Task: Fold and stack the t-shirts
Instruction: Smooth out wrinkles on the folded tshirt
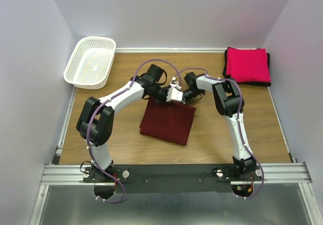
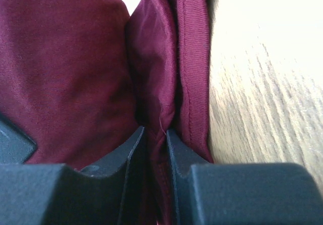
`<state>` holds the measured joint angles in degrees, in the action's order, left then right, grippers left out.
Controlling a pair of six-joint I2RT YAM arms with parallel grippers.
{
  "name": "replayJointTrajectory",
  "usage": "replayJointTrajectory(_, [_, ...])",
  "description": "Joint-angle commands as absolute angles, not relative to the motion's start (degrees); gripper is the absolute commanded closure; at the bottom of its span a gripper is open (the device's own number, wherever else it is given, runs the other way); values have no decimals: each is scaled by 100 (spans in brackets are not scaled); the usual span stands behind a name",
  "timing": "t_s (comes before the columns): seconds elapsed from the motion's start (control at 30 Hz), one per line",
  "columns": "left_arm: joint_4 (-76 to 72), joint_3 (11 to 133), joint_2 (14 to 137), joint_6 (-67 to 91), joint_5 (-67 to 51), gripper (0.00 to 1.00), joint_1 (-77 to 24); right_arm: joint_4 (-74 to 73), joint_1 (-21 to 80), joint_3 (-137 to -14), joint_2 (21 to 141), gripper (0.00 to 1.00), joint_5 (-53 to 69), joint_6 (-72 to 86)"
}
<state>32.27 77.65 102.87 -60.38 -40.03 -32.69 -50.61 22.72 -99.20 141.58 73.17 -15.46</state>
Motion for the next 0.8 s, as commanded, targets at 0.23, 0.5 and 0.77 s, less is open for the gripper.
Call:
replayJointTrajectory(0.23, [2751,7664,10002,-6135,-4131,100,-3234,-5142,2391,-9589,14493,70,6987,-1802])
replayJointTrajectory(0.5, [2189,7444,9914,-6012,-4061,100,-3234,-5133,2417,-9510,14449,70,6987,-1846])
replayJointTrajectory(0.77, [2066,7506,10116,-6152,-3911,100,-3234,-5150,2426,-9580,14432,70,6935,-1837])
